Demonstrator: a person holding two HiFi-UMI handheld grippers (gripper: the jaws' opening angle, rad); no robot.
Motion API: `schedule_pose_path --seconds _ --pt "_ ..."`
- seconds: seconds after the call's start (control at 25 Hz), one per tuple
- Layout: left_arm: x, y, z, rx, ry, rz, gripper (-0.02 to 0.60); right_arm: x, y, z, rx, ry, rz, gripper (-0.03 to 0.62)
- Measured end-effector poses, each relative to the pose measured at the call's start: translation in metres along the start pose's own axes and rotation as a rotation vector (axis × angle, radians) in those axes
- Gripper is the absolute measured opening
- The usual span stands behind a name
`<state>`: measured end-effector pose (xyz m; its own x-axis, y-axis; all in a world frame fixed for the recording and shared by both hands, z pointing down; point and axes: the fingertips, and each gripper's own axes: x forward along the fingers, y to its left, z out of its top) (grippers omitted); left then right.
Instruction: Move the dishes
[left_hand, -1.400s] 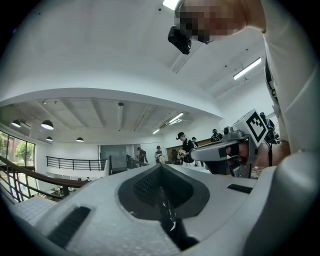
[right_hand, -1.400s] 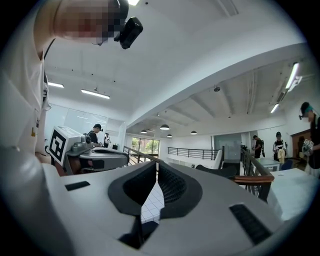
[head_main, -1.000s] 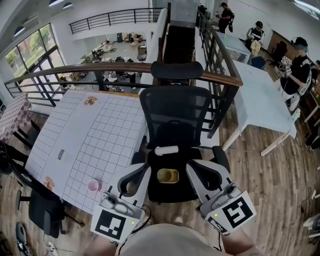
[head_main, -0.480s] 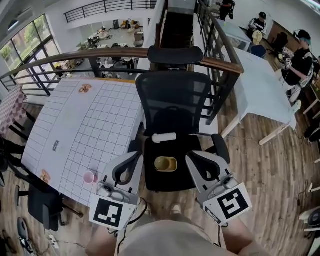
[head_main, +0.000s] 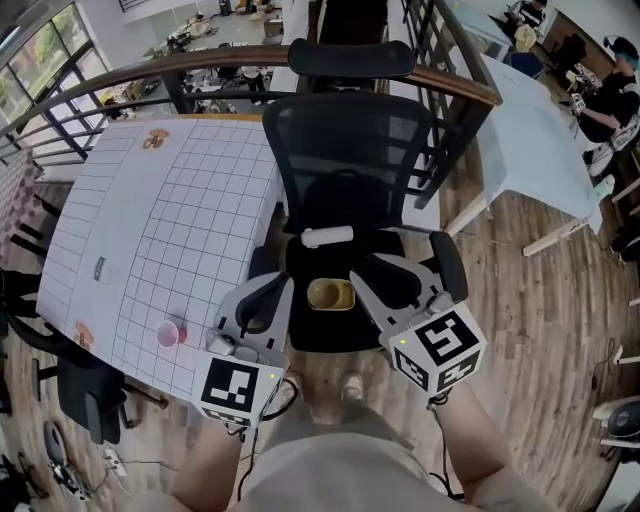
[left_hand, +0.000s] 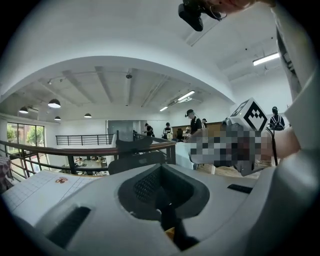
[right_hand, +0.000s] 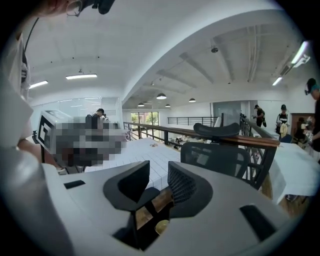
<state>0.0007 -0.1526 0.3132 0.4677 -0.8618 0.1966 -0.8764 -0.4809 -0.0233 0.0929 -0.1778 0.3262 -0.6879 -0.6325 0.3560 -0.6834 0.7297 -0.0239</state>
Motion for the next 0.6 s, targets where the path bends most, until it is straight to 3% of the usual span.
schedule_pose_path --seconds 0.28,0.6 --pt "0.05 0.007 -0.057 0.073 0.079 -0.02 0.014 0.05 -0.035 -0.063 0.058 0.12 -0.02 0.104" --pt "0.096 0.015 -0.154 0.0 0.177 -0.031 0.014 0.101 -0.064 -0.153 0.1 0.246 -0.036 0.104"
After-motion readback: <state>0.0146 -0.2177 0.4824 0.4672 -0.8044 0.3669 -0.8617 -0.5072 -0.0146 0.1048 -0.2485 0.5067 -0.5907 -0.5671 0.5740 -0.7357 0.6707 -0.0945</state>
